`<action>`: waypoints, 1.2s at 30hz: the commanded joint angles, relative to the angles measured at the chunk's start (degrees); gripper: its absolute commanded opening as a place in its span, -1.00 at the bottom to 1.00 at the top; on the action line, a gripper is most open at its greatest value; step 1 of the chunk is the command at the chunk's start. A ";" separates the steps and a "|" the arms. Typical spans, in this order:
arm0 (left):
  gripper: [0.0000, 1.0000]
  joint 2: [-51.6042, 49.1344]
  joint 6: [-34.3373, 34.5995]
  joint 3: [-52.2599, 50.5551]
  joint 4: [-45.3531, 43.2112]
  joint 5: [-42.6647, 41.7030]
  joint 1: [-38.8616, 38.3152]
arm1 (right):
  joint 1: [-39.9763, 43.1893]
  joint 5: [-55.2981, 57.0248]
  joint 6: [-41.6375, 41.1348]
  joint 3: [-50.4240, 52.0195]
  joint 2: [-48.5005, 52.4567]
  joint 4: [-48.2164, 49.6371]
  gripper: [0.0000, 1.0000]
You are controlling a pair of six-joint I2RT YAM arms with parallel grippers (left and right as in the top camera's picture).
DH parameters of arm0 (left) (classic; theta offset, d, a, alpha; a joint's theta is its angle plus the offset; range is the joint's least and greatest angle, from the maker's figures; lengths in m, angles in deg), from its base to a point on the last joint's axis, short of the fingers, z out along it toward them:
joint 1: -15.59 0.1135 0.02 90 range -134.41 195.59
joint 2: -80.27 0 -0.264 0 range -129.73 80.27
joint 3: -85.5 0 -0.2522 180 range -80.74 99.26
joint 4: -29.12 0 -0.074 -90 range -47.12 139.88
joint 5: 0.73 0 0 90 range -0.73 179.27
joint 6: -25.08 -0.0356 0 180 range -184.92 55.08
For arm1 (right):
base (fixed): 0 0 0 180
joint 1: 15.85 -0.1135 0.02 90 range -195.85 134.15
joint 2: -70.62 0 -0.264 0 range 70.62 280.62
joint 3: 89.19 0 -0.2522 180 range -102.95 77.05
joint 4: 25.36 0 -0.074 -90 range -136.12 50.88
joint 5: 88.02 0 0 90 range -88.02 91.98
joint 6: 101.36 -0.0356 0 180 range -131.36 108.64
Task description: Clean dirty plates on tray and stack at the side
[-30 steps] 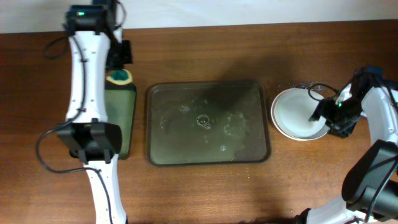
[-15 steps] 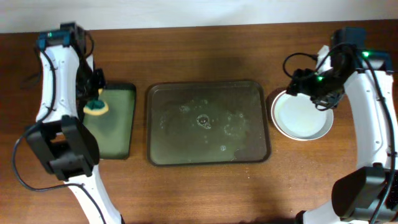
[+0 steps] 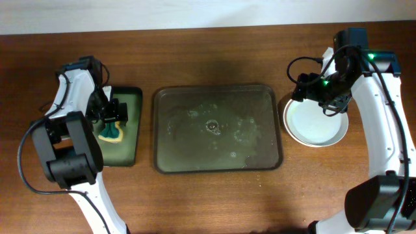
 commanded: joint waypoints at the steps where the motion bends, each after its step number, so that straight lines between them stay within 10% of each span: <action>1: 1.00 3.78 0.85 9.44 3.85 0.20 -0.83 | -0.33 0.74 0.35 -0.66 -0.66 -0.07 0.84; 8: 0.99 15.76 0.85 20.37 4.66 -12.87 -5.01 | -0.39 0.09 2.89 -3.72 -8.04 -0.42 0.97; 36: 0.98 18.91 0.85 20.35 3.52 -12.70 -6.56 | -4.22 4.79 4.09 3.21 -47.36 7.08 0.97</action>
